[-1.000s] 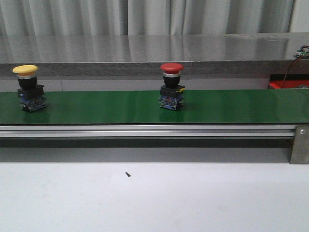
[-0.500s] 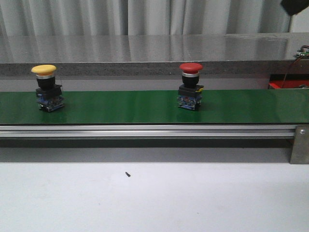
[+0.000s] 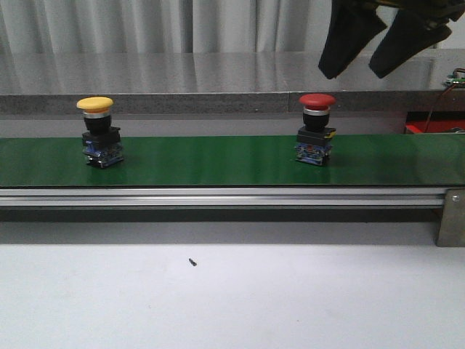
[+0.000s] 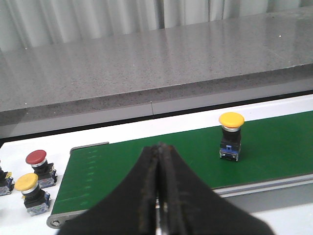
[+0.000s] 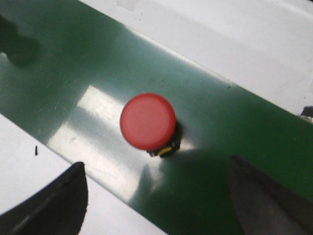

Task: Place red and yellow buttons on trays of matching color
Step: 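Grasp the red button off the belt with the right gripper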

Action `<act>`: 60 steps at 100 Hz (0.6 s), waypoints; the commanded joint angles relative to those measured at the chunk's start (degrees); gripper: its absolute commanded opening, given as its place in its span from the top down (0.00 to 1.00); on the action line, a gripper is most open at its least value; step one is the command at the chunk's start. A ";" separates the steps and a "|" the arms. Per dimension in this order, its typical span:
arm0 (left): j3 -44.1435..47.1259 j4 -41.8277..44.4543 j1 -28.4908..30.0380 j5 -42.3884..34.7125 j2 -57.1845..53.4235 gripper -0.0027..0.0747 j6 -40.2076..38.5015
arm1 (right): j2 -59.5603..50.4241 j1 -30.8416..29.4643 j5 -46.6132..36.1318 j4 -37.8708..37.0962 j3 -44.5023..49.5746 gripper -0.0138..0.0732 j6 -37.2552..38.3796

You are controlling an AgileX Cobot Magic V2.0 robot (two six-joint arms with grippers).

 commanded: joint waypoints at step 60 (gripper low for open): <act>-1.45 -0.12 -0.40 -4.39 0.49 0.99 0.10 | 7.66 -1.01 3.97 -3.74 -8.39 0.68 -0.64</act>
